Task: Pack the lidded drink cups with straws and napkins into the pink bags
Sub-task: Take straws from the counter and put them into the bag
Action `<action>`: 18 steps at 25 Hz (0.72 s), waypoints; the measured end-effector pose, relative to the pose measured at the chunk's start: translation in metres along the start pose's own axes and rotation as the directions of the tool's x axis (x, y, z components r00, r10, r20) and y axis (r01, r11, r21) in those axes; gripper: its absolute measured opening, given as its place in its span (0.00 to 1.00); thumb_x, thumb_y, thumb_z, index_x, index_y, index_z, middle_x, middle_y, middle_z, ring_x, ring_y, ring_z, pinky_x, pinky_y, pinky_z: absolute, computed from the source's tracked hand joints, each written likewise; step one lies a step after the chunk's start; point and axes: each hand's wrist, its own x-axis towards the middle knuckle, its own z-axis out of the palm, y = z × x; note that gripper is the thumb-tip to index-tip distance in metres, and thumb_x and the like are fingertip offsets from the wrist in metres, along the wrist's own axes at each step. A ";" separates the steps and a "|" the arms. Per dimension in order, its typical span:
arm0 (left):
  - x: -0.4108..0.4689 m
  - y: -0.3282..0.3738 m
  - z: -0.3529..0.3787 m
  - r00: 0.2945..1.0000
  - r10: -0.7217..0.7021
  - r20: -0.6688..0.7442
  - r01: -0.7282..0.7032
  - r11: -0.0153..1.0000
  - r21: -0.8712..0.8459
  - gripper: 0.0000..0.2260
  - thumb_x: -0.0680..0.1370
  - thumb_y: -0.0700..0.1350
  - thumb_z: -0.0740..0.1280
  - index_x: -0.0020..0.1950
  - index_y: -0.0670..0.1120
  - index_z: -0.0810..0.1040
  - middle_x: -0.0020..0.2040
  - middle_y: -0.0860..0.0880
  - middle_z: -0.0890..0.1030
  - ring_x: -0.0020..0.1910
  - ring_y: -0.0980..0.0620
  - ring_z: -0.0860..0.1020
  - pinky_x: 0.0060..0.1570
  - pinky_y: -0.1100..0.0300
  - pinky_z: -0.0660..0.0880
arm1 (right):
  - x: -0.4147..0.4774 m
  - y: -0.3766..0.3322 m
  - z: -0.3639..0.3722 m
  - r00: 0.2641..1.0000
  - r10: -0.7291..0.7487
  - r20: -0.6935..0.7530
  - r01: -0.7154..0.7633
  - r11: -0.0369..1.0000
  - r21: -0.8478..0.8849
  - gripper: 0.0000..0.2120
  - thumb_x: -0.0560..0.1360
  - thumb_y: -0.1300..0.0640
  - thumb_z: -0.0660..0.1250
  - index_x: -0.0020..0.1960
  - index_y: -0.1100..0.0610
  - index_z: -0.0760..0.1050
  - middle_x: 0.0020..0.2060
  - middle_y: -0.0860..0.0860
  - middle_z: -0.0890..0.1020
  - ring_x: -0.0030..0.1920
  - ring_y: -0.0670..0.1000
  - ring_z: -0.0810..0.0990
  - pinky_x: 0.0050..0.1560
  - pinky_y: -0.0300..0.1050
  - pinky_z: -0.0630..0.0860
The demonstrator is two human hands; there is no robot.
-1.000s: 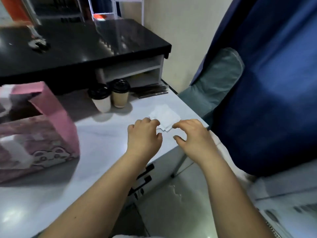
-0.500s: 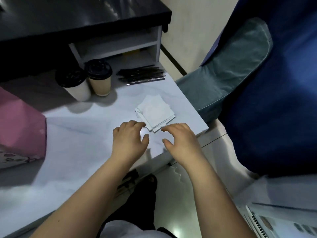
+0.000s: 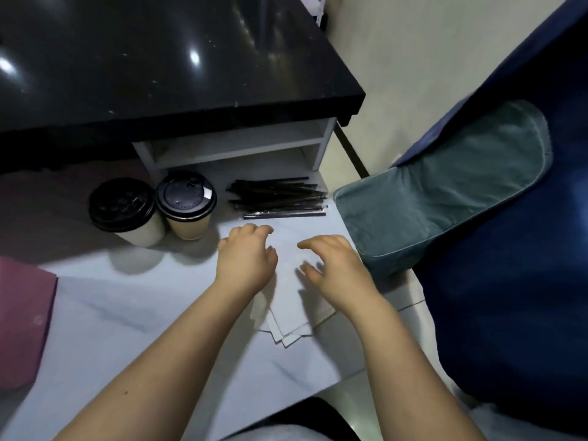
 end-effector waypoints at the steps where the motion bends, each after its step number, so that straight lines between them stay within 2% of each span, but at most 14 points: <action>1: 0.002 0.000 0.004 1.000 -0.016 0.009 0.016 1.000 0.001 0.18 0.78 0.50 0.61 0.69 0.52 0.70 0.64 0.50 0.74 0.65 0.45 0.68 0.60 0.51 0.65 | 0.008 0.004 0.004 0.999 -0.013 0.031 0.013 1.000 0.010 0.18 0.74 0.56 0.68 0.63 0.51 0.75 0.57 0.47 0.79 0.62 0.51 0.69 0.63 0.49 0.68; 5: 0.010 -0.004 0.016 0.993 -0.117 -0.004 0.117 0.993 -0.026 0.17 0.78 0.48 0.61 0.66 0.52 0.73 0.63 0.51 0.75 0.64 0.46 0.70 0.58 0.52 0.67 | 0.050 0.027 0.014 0.990 -0.089 0.112 0.093 0.995 -0.034 0.24 0.76 0.55 0.65 0.71 0.48 0.67 0.65 0.47 0.73 0.66 0.52 0.65 0.67 0.50 0.64; 8: 0.009 -0.003 0.015 0.979 -0.199 -0.033 0.196 0.977 -0.082 0.17 0.76 0.47 0.64 0.65 0.52 0.74 0.62 0.51 0.76 0.63 0.47 0.70 0.58 0.53 0.68 | 0.094 0.032 0.010 0.979 -0.131 0.157 0.151 0.980 -0.128 0.21 0.78 0.55 0.61 0.71 0.49 0.67 0.66 0.47 0.71 0.67 0.54 0.62 0.68 0.50 0.57; 11: 0.013 0.000 0.014 0.959 -0.277 -0.063 0.268 0.956 -0.117 0.16 0.76 0.47 0.64 0.64 0.52 0.75 0.61 0.52 0.76 0.63 0.47 0.70 0.58 0.54 0.68 | 0.135 0.034 0.013 0.959 -0.143 0.245 0.195 0.959 -0.206 0.22 0.78 0.51 0.61 0.71 0.45 0.65 0.65 0.50 0.68 0.66 0.57 0.59 0.67 0.53 0.50; 13: 0.020 -0.001 0.013 0.940 -0.326 -0.103 0.314 0.942 -0.120 0.16 0.76 0.47 0.64 0.63 0.52 0.75 0.61 0.52 0.76 0.62 0.47 0.70 0.58 0.53 0.68 | 0.153 0.035 0.023 0.952 -0.137 0.274 0.208 0.945 -0.251 0.21 0.77 0.48 0.61 0.70 0.43 0.68 0.65 0.52 0.68 0.65 0.60 0.60 0.66 0.55 0.52; 18: 0.029 0.002 0.008 0.919 -0.365 -0.148 0.353 0.930 -0.106 0.15 0.77 0.47 0.64 0.63 0.51 0.76 0.62 0.51 0.76 0.63 0.46 0.70 0.57 0.51 0.68 | 0.169 0.032 0.039 0.984 -0.138 0.111 0.159 0.965 -0.208 0.11 0.74 0.51 0.66 0.56 0.46 0.80 0.60 0.52 0.74 0.63 0.59 0.62 0.63 0.57 0.58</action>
